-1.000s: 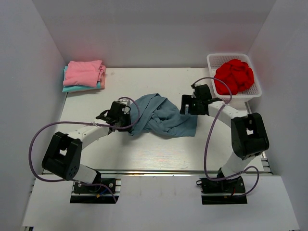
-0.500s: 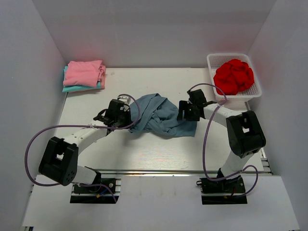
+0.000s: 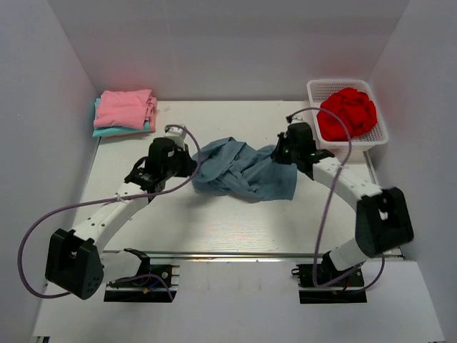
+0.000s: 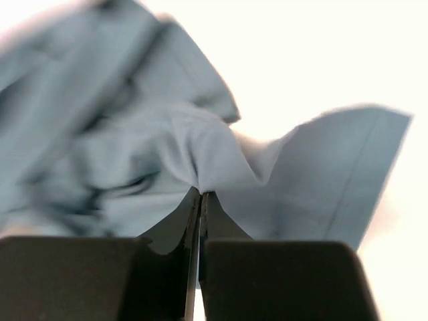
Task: Fold and stack the t-shirts
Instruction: Flatten out the tshirt
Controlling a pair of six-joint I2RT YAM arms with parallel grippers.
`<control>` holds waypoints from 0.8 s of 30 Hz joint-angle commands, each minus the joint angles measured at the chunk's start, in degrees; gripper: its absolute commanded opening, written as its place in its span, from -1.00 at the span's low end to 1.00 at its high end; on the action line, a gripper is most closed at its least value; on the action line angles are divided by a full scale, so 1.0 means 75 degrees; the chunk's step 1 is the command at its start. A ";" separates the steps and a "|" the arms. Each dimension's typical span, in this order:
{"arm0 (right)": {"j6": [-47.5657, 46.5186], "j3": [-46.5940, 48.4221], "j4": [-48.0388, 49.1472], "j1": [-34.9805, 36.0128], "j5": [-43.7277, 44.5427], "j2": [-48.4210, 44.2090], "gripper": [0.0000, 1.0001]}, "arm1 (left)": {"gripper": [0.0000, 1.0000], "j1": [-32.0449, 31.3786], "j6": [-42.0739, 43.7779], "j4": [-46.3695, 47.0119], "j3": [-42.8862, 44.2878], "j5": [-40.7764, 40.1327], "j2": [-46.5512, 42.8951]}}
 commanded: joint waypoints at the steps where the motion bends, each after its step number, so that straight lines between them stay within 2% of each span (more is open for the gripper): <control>1: -0.0119 0.0405 0.0658 -0.0023 0.0851 -0.1755 -1.00 | -1.00 -0.0031 0.0108 0.0235 0.0941 -0.0482 -0.0914; 7: -0.0716 0.0885 0.1058 -0.0035 0.1707 -0.3446 -1.00 | -1.00 -0.0031 0.0366 0.0399 0.1844 -0.1184 -0.2168; 11: -0.1231 0.1657 0.0965 -0.0058 0.2618 -0.4370 -1.00 | -1.00 -0.0031 0.0448 0.0399 0.2371 -0.2201 -0.2883; 18: -0.1877 0.2818 0.0847 -0.0047 0.4144 -0.5040 -1.00 | -1.00 -0.0031 0.0518 0.0399 0.2793 -0.3153 -0.4195; 21: -0.2146 0.3520 0.0555 -0.0047 0.3680 -0.5192 -1.00 | -1.00 -0.0031 0.0518 0.0330 0.3121 -0.3236 -0.4489; 24: -0.2358 0.4246 0.0321 -0.0035 0.2989 -0.5286 -1.00 | -1.00 -0.0031 0.0682 0.0398 0.3612 -0.2700 -0.4654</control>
